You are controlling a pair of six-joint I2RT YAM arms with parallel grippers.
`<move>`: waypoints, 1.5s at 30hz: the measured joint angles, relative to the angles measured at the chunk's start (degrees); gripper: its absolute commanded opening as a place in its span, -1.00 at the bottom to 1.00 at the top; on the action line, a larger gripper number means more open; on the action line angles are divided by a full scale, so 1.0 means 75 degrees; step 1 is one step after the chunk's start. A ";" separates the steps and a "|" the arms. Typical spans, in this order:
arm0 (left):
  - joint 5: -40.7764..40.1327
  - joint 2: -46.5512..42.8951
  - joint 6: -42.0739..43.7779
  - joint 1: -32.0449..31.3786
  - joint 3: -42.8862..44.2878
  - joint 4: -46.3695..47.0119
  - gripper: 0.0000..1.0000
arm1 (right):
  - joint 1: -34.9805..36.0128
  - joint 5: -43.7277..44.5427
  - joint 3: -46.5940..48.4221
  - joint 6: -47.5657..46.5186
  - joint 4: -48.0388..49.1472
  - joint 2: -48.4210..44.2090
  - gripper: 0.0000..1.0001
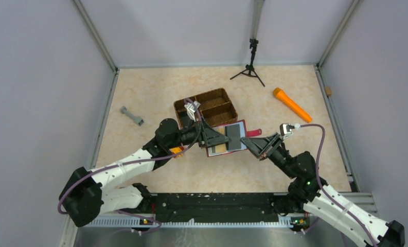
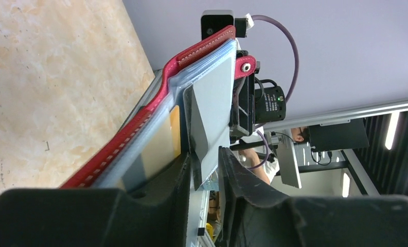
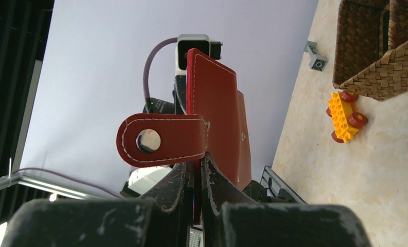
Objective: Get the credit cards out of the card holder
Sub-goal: Remove the credit card from the card holder, then place the credit card in the storage box.
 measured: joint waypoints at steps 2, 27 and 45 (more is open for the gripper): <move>-0.0026 -0.0003 -0.0087 0.0003 -0.0061 0.0154 -0.75 | 0.0000 -0.0003 0.0000 0.0003 0.0012 -0.0050 -1.00; -0.0047 -0.1058 -0.0184 0.0694 -0.0504 0.0201 -1.00 | 0.0000 0.0845 0.0306 -0.0804 -0.1716 -0.1271 -1.00; -0.0414 -0.1250 0.1789 0.2987 0.0192 -0.2824 -1.00 | 0.0000 0.2675 0.2159 -0.3343 -0.4485 -0.1445 -1.00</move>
